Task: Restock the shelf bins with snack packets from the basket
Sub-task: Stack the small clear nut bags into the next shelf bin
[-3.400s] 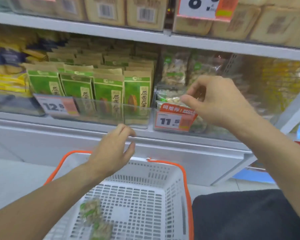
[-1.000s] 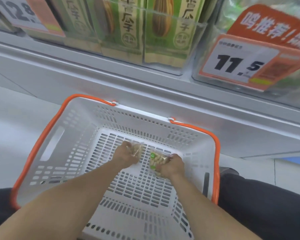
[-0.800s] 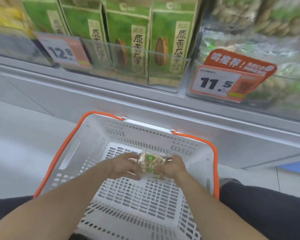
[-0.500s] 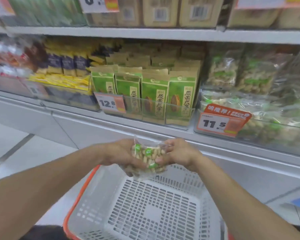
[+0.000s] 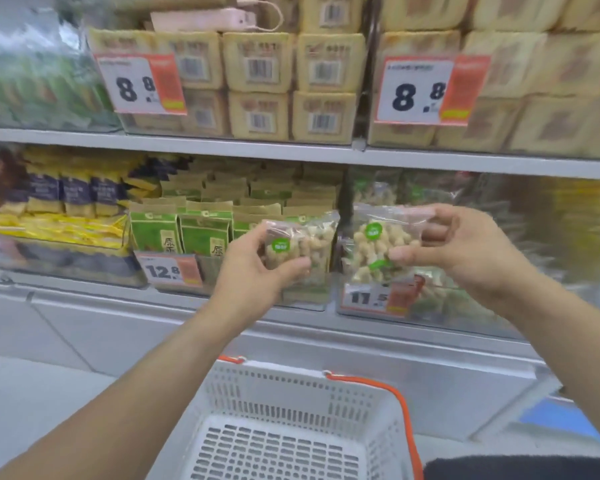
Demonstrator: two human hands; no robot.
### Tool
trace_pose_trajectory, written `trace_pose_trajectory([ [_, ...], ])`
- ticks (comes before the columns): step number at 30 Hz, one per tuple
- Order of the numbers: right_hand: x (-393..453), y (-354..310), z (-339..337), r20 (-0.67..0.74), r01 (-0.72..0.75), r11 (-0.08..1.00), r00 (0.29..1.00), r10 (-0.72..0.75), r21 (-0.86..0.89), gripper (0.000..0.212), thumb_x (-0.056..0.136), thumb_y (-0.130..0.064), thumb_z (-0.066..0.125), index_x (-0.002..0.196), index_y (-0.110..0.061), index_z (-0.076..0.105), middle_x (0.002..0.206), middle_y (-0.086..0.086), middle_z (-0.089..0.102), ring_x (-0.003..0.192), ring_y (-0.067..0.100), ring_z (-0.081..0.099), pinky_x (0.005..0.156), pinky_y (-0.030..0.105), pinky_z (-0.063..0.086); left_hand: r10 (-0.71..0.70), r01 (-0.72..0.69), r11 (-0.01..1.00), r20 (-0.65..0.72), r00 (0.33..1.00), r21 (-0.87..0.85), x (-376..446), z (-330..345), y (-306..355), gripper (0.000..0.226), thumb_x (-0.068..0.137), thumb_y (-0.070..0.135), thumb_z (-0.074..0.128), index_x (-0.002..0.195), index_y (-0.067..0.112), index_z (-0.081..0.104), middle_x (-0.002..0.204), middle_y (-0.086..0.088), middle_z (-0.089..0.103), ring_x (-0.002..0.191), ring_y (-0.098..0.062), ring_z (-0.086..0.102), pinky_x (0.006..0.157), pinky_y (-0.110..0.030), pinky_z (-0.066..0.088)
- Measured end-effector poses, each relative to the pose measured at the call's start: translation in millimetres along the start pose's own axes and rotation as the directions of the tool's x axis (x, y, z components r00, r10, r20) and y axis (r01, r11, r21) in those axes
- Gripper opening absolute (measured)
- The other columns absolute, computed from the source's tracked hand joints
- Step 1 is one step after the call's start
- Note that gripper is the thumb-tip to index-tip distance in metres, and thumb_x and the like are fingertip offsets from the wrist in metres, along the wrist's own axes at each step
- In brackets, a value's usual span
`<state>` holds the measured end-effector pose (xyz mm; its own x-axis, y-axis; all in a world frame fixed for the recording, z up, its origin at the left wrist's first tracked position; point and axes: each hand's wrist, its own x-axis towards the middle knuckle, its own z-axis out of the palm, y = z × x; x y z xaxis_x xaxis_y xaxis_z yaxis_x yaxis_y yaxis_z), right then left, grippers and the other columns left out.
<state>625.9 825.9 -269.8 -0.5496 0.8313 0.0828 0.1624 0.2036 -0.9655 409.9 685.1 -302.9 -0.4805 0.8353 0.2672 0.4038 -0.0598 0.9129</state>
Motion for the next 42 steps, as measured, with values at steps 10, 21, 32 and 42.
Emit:
trace_pose_trajectory([
  [10, 24, 40, -54, -0.481, 0.052, 0.979, 0.865, -0.143, -0.197, 0.035, 0.078, -0.008, 0.083, 0.100, -0.015, 0.057, 0.095, -0.001, 0.066, 0.087, 0.014, 0.065, 0.084, 0.025, 0.052, 0.034, -0.036, 0.996, -0.029, 0.999, -0.078, 62, 92, 18, 0.043, 0.098, 0.011, 0.059, 0.134, 0.020, 0.037, 0.117, 0.008, 0.056, 0.101, 0.002, 0.059, 0.087, -0.014, 0.047],
  [21, 53, 51, -55, -0.508, -0.136, 0.947, 0.861, -0.032, -0.290, 0.039, 0.081, -0.029, 0.082, 0.096, -0.013, 0.051, 0.078, -0.008, 0.049, 0.083, 0.021, 0.052, 0.073, 0.027, 0.035, 0.064, -0.032, 0.871, -0.048, 0.997, 0.490, 89, 129, 31, 0.038, 0.095, 0.023, 0.065, 0.125, 0.006, 0.047, 0.126, -0.012, 0.047, 0.109, -0.024, 0.047, 0.095, -0.027, 0.034],
  [32, 49, 48, -53, -0.489, -0.141, 0.929, 0.871, -0.048, -0.343, 0.036, 0.084, -0.026, 0.079, 0.107, -0.015, 0.053, 0.098, 0.000, 0.060, 0.090, 0.023, 0.058, 0.075, 0.025, 0.037, 0.111, 0.001, 0.800, -0.149, 0.983, 0.600, 101, 123, 17, 0.030, 0.094, 0.031, 0.063, 0.118, 0.017, 0.054, 0.104, -0.002, 0.067, 0.113, -0.030, 0.048, 0.081, -0.036, 0.018],
  [42, 49, 49, -50, -0.449, -0.156, 0.862, 0.889, -0.090, -0.482, 0.035, 0.089, -0.025, 0.073, 0.113, -0.006, 0.056, 0.088, 0.004, 0.055, 0.082, 0.021, 0.050, 0.071, 0.026, 0.037, 0.399, -0.145, 0.608, -0.143, 0.906, 0.780, 90, 133, 4, 0.039, 0.085, 0.016, 0.072, 0.122, 0.009, 0.060, 0.112, -0.017, 0.052, 0.107, -0.036, 0.046, 0.089, -0.045, 0.034],
])
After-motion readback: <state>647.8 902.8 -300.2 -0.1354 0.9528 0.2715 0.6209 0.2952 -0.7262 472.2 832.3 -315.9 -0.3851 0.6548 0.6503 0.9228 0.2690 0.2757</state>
